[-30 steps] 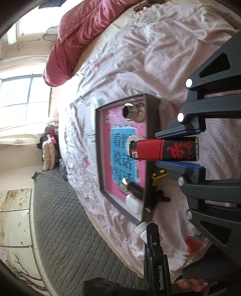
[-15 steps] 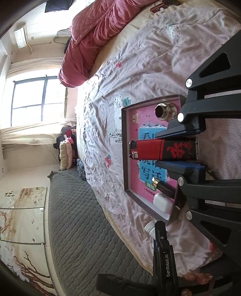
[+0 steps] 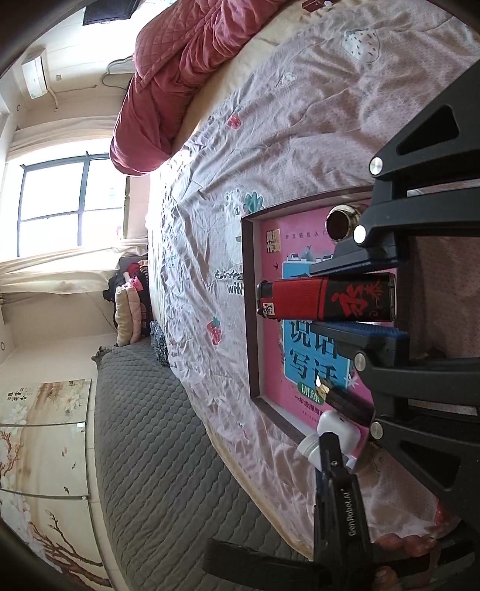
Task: Organize rigid objects
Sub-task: 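Carry the pill bottle and red lighter over the tray with both grippers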
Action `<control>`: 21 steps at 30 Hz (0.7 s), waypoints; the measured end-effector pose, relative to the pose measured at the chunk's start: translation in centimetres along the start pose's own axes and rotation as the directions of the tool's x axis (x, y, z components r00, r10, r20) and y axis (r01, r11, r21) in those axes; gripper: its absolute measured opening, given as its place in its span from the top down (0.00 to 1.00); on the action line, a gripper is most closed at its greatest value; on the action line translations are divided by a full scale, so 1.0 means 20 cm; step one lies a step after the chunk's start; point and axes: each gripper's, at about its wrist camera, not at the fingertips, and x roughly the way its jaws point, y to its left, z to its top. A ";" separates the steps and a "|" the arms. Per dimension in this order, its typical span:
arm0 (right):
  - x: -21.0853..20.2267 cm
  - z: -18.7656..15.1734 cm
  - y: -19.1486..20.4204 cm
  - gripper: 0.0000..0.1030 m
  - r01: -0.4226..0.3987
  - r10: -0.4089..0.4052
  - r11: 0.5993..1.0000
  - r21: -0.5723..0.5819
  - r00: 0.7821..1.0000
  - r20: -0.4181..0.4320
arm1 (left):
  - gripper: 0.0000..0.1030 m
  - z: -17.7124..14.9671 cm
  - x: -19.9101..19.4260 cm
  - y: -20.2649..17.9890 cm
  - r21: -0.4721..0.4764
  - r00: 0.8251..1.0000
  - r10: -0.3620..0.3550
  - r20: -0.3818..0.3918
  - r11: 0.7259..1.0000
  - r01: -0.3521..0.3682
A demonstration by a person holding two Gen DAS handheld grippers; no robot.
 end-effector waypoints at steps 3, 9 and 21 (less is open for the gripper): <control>0.04 0.00 -0.02 0.77 0.003 -0.003 1.000 0.005 1.000 -0.013 | 0.73 0.00 0.03 0.01 -0.009 1.000 0.002 -0.005 1.000 -0.002; 0.12 -0.03 -0.05 0.77 -0.007 0.008 1.000 0.015 0.998 -0.056 | 0.73 -0.01 0.09 0.01 -0.012 1.000 0.006 -0.013 1.000 -0.006; 0.23 -0.07 -0.03 0.77 -0.009 0.007 1.000 -0.014 0.992 -0.124 | 0.73 0.00 0.11 -0.04 -0.003 1.000 -0.007 -0.014 1.000 0.007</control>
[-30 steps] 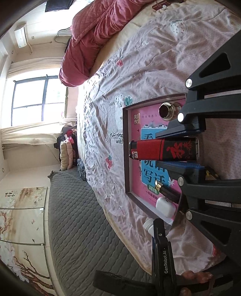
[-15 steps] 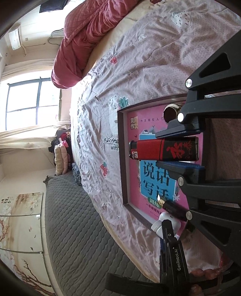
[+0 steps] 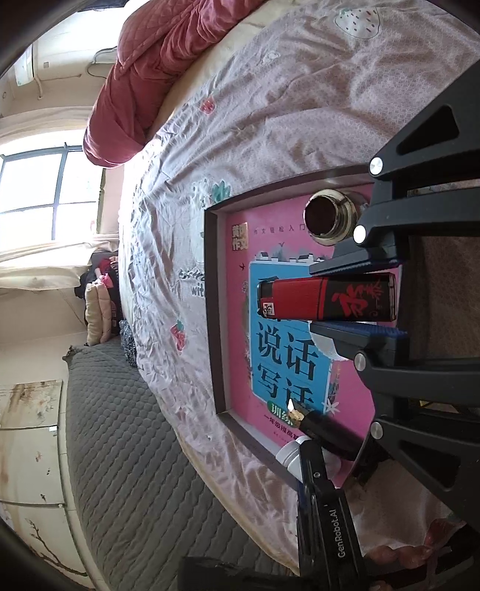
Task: Organize rigid objects
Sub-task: 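Carry the pill bottle and red lighter over the tray with both grippers, then lower the pill bottle beside the earbud case while the right lowers the lighter beside the lid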
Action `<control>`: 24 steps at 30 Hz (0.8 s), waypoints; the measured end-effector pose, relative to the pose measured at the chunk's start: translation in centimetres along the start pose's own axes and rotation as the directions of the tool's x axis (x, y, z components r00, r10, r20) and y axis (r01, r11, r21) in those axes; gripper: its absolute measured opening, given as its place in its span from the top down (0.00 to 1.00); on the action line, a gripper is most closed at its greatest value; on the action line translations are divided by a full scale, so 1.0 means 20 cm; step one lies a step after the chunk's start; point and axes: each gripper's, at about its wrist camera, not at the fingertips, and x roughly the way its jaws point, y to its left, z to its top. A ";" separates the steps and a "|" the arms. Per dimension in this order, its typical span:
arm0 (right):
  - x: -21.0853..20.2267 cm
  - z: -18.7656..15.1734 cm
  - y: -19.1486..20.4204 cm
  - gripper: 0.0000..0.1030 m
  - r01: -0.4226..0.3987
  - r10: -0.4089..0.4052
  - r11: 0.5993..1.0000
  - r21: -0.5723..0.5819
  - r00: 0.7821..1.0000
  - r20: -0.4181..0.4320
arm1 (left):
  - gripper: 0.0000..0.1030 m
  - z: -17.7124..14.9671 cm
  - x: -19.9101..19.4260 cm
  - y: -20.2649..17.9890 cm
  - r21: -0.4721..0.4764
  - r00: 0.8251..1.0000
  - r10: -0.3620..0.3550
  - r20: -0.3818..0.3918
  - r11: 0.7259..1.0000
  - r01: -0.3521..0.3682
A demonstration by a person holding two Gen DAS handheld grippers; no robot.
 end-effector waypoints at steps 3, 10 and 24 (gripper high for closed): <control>0.01 -0.01 0.00 0.77 0.006 -0.006 1.000 -0.001 1.000 -0.010 | 0.73 0.00 0.01 -0.02 0.006 1.000 -0.003 -0.006 1.000 0.003; 0.03 -0.02 0.02 0.77 0.030 -0.030 0.999 -0.026 0.999 -0.032 | 0.74 0.00 0.04 -0.03 -0.006 1.000 -0.010 -0.014 1.000 0.010; 0.05 -0.03 -0.02 0.77 0.046 -0.046 0.999 -0.004 0.998 -0.045 | 0.73 -0.02 0.03 -0.01 -0.013 1.000 -0.015 -0.008 1.000 0.015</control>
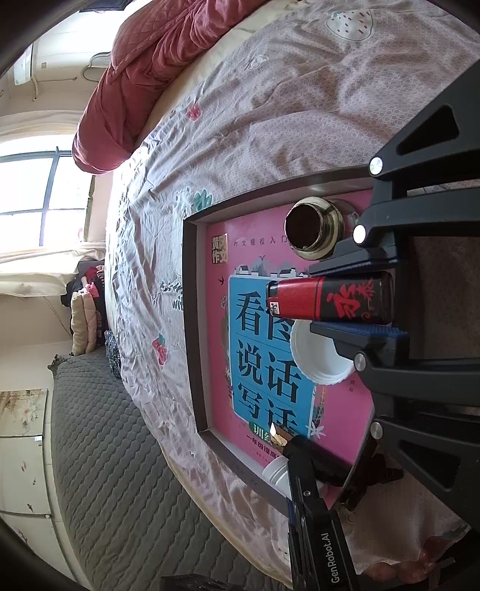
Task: Organize rigid objects
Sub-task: 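Lower the pill bottle beside the earbud case while the right lowers the lighter beside the lid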
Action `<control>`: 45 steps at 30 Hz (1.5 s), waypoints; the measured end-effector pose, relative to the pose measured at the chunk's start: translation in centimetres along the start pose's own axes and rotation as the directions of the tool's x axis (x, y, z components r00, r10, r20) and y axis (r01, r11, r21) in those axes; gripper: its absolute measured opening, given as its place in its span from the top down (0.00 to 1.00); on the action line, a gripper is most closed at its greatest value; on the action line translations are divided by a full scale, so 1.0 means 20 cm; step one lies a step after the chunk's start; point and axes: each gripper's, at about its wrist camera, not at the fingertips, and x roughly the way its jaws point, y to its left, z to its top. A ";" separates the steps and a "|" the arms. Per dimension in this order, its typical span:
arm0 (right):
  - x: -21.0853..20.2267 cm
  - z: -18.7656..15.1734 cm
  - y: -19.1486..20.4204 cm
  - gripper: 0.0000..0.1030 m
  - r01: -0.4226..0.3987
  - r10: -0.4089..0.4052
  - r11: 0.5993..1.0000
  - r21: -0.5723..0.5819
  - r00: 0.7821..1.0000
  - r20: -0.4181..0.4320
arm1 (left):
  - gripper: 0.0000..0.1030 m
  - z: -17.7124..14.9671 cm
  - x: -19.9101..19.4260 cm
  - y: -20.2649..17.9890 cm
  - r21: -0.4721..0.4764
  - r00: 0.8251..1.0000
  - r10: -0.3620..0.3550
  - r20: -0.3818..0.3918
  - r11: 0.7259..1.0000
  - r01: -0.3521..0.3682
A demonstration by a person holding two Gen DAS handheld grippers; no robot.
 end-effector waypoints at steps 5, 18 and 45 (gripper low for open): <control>0.00 0.00 0.00 0.77 -0.009 0.009 1.000 0.001 1.000 0.006 | 0.73 -0.01 0.00 0.01 -0.017 1.000 -0.011 0.001 1.000 0.011; -0.01 0.00 0.00 0.77 -0.012 0.012 1.000 0.002 1.000 0.009 | 0.73 -0.02 -0.03 0.04 -0.033 1.000 -0.019 0.004 0.999 0.019; 0.00 0.01 0.01 0.77 0.014 -0.014 1.000 0.003 1.000 0.007 | 0.73 -0.02 -0.05 0.06 -0.049 1.000 -0.015 0.006 0.999 0.015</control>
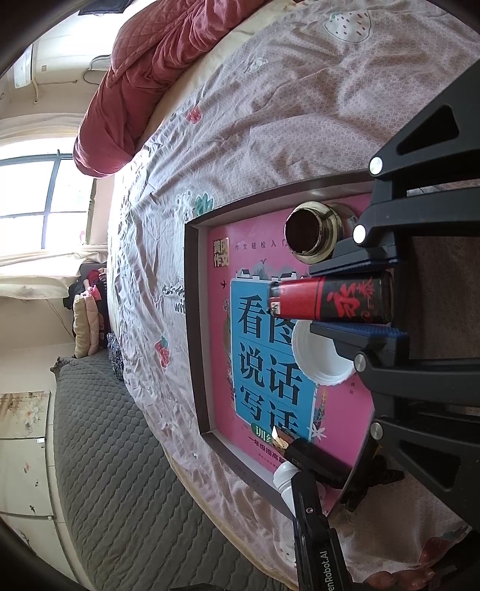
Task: Organize rigid objects
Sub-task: 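Lower the pill bottle beside the earbud case while the right lowers the lighter beside the lid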
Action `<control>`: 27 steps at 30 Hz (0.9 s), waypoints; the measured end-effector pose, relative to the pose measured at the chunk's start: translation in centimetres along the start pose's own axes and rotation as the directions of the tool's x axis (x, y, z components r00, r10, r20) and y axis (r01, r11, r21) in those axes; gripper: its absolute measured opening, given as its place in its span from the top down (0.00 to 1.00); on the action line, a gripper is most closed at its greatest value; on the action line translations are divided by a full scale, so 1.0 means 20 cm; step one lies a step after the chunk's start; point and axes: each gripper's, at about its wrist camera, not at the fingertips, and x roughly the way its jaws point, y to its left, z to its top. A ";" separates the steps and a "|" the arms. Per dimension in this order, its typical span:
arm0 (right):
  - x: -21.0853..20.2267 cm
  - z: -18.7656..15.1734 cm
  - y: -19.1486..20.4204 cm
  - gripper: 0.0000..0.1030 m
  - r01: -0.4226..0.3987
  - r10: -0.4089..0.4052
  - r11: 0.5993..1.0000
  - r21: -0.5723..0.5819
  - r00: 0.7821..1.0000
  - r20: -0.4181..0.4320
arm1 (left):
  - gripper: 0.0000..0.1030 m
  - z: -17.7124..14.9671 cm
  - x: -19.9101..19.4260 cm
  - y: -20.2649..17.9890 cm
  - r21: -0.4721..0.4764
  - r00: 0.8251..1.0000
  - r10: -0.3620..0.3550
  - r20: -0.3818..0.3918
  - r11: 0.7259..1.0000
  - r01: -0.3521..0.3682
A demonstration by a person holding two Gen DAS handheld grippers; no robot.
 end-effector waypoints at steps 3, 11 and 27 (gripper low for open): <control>0.00 0.00 0.00 0.77 -0.004 0.004 1.000 0.005 1.000 0.004 | 0.73 0.00 0.00 0.00 0.001 1.000 0.002 0.002 1.000 -0.002; -0.02 0.00 -0.02 0.77 -0.019 0.019 1.000 0.020 1.000 0.018 | 0.73 0.00 0.00 0.01 -0.007 1.000 -0.002 0.005 1.000 0.002; -0.05 0.00 -0.03 0.77 -0.030 0.029 0.999 0.023 0.999 0.036 | 0.73 0.01 -0.01 0.01 -0.005 1.000 0.005 0.019 1.000 -0.005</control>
